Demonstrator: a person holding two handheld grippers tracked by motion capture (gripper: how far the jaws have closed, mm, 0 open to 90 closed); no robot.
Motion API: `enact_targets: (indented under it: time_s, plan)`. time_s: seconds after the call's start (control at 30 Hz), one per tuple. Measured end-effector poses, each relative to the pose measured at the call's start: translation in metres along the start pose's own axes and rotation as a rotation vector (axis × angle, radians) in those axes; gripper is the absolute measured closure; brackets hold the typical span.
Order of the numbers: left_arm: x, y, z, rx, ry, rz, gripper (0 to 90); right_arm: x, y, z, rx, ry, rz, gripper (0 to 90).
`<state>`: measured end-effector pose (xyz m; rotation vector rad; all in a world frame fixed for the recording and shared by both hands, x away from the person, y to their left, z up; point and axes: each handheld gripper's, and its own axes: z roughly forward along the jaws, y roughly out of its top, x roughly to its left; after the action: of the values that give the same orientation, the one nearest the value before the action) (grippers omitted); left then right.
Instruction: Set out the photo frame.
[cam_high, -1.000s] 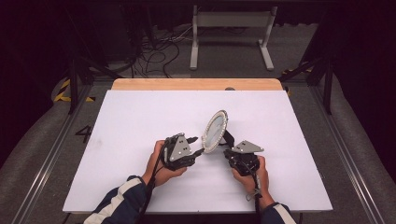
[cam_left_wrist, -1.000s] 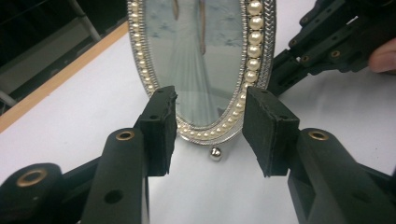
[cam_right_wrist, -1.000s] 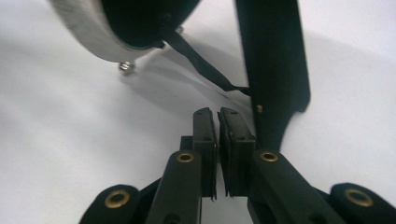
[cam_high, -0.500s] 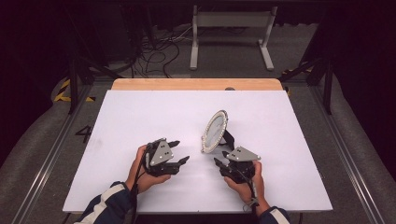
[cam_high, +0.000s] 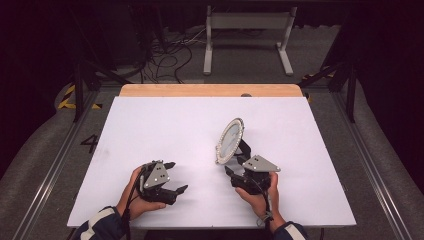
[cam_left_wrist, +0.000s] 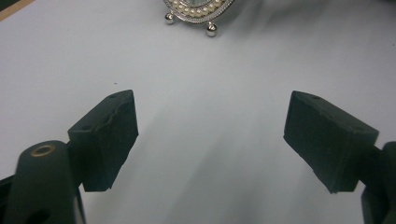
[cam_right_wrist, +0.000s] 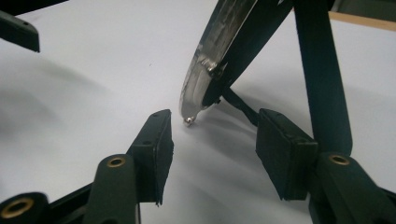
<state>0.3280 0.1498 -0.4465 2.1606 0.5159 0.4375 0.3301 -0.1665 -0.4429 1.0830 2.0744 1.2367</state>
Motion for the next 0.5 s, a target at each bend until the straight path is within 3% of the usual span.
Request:
enact_targets:
  time_s: [0.17, 0.4, 0.5]
  plan:
    - [-0.003, -0.003, 0.002, 0.028, 0.006, 0.014, 15.7, 0.002, 0.006, 0.007, -0.007, 0.001, 0.013, 46.5]
    - [-0.004, -0.009, -0.003, 0.035, 0.025, -0.001, 15.2, 0.0, 0.012, 0.02, -0.003, -0.023, 0.049, 44.6]
    - [-0.005, -0.013, -0.009, 0.019, 0.063, 0.001, 16.0, -0.001, 0.014, 0.027, 0.003, -0.017, 0.055, 43.7]
